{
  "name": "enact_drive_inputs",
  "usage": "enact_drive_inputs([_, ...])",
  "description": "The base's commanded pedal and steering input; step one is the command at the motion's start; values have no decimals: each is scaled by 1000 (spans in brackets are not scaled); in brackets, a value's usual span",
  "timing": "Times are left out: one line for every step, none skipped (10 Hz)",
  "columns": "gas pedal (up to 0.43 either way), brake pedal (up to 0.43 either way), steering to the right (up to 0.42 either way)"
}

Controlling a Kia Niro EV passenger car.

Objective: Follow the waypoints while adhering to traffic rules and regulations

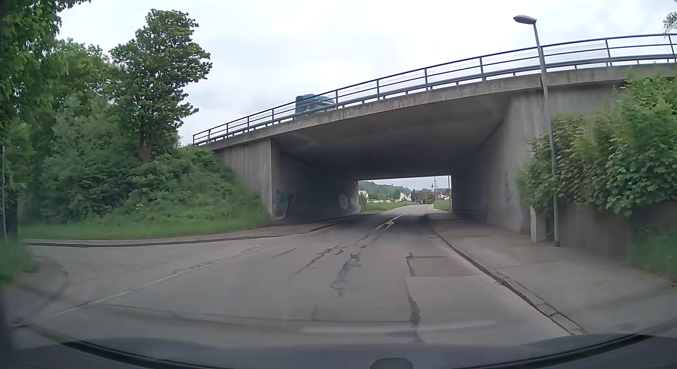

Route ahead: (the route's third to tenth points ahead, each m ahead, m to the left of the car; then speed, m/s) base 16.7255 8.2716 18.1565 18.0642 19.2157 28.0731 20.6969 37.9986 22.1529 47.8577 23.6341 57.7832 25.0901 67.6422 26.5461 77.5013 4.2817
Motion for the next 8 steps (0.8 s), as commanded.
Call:
enact_drive_inputs([0,0,-38])
enact_drive_inputs([0,0,-49])
enact_drive_inputs([0,0,-60])
enact_drive_inputs([0,0,-70])
enact_drive_inputs([0,0,-82])
enact_drive_inputs([0,0,-99])
enact_drive_inputs([0,0,-115])
enact_drive_inputs([0,0,-129])
